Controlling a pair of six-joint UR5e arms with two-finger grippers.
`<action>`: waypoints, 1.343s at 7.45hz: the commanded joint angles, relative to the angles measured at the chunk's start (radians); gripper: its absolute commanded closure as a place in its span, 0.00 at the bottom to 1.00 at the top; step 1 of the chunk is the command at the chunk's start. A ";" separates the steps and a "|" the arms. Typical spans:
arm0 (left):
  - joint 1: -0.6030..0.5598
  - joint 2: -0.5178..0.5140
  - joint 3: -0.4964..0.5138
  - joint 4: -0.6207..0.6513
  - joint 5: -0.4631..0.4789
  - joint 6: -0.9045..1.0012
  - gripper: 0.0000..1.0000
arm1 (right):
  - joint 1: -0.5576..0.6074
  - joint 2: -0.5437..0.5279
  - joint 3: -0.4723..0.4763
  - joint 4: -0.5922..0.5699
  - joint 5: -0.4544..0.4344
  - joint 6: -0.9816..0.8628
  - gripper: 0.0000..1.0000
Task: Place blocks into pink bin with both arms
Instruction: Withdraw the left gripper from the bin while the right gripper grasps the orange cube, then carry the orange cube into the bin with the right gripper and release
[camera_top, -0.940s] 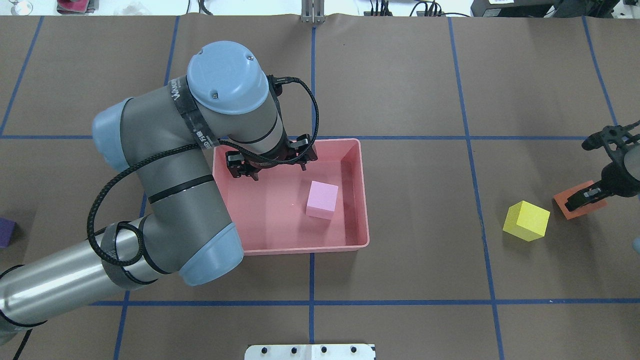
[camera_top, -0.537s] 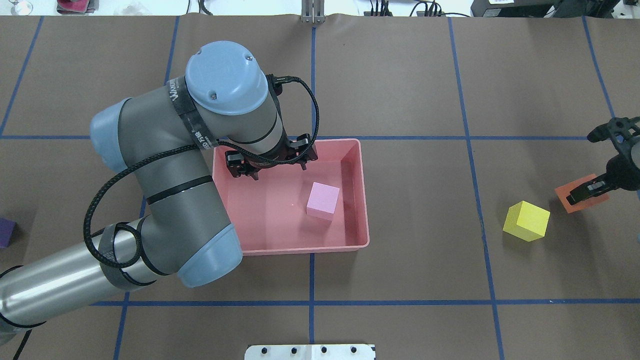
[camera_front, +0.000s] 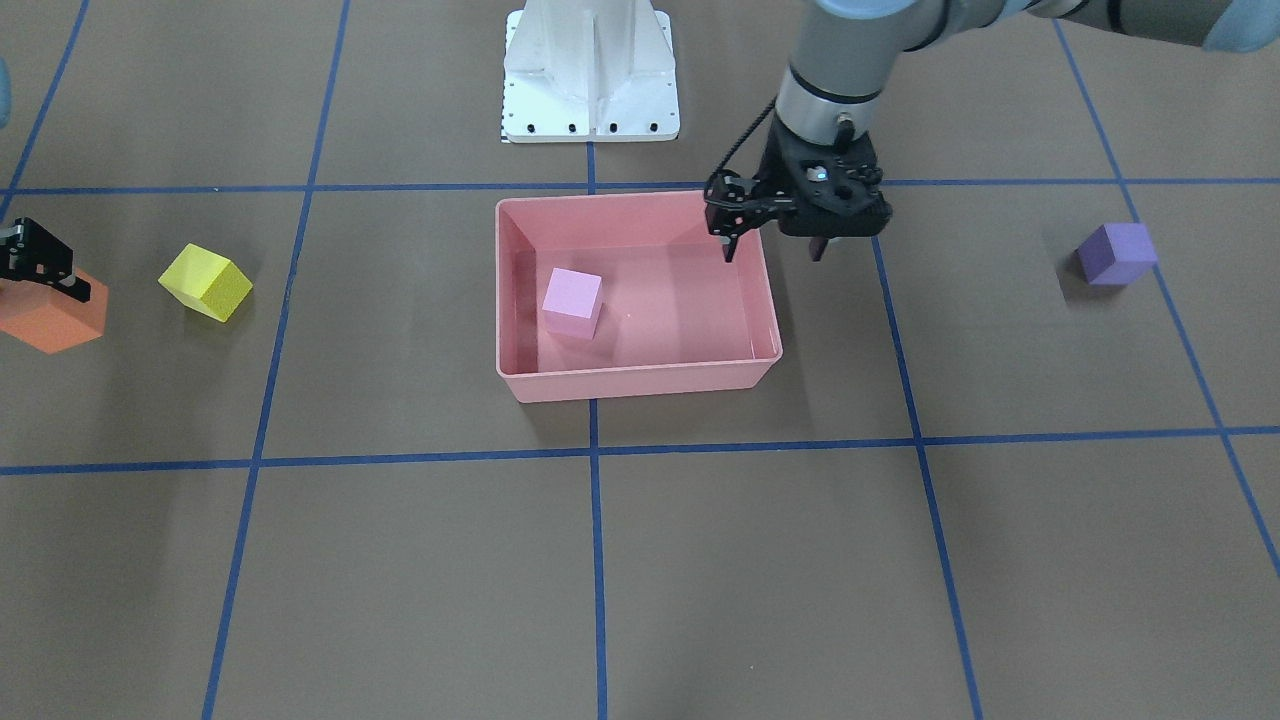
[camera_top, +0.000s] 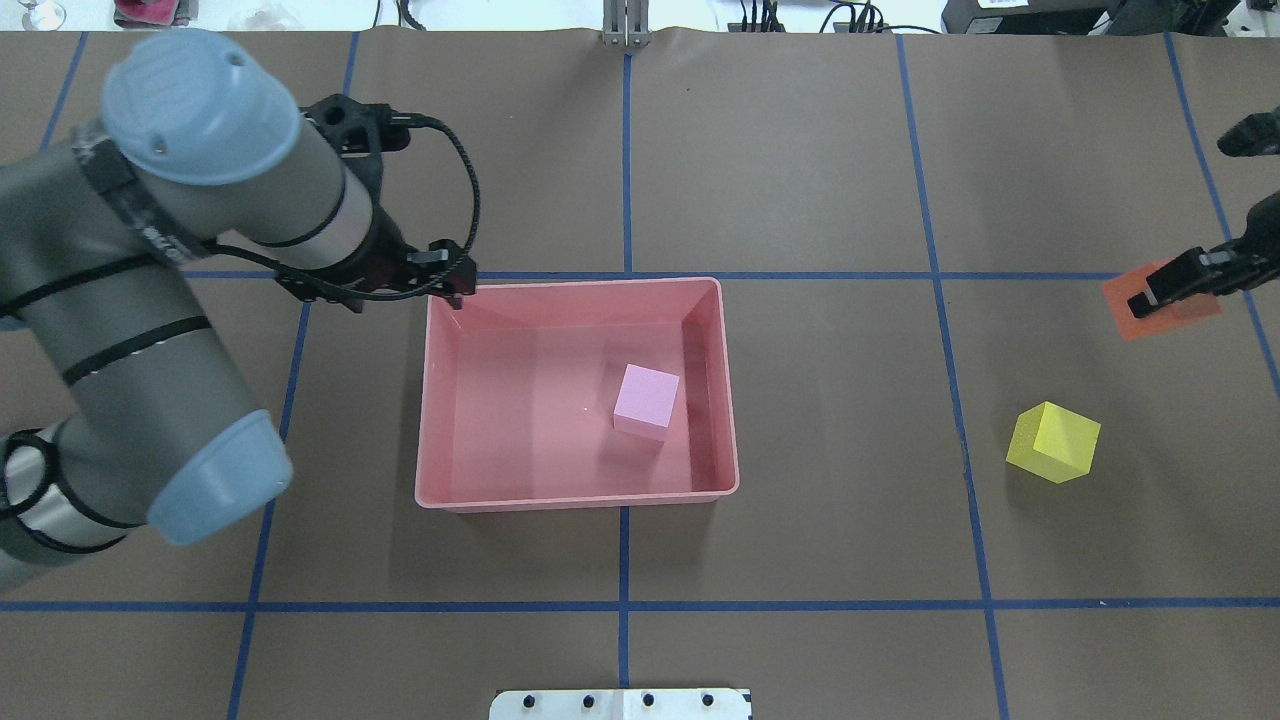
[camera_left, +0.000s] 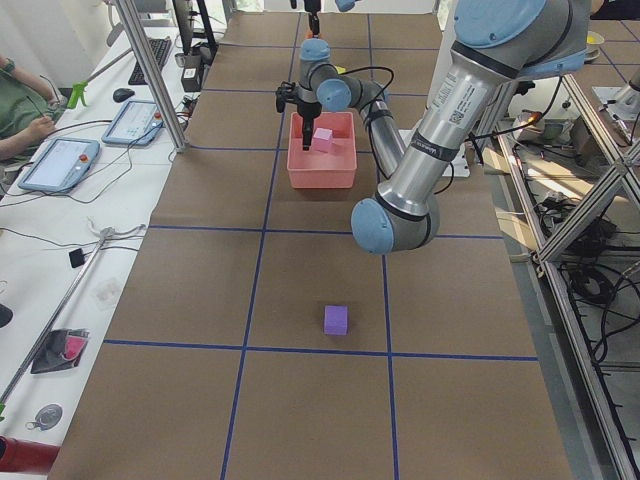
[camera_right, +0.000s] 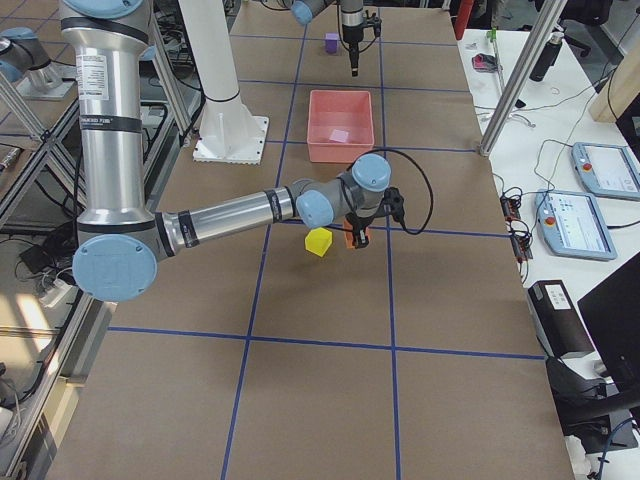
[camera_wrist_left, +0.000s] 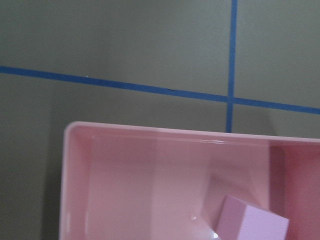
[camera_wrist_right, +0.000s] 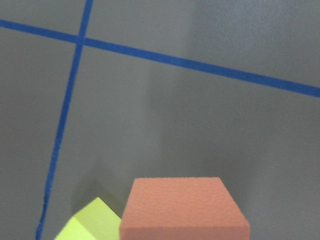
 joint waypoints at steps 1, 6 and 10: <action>-0.146 0.224 -0.099 -0.017 -0.102 0.251 0.00 | -0.069 0.290 0.128 -0.468 -0.070 0.030 1.00; -0.365 0.651 -0.082 -0.311 -0.202 0.550 0.00 | -0.394 0.605 0.113 -0.527 -0.221 0.571 1.00; -0.415 0.834 0.118 -0.660 -0.211 0.596 0.00 | -0.543 0.725 -0.025 -0.391 -0.330 0.766 1.00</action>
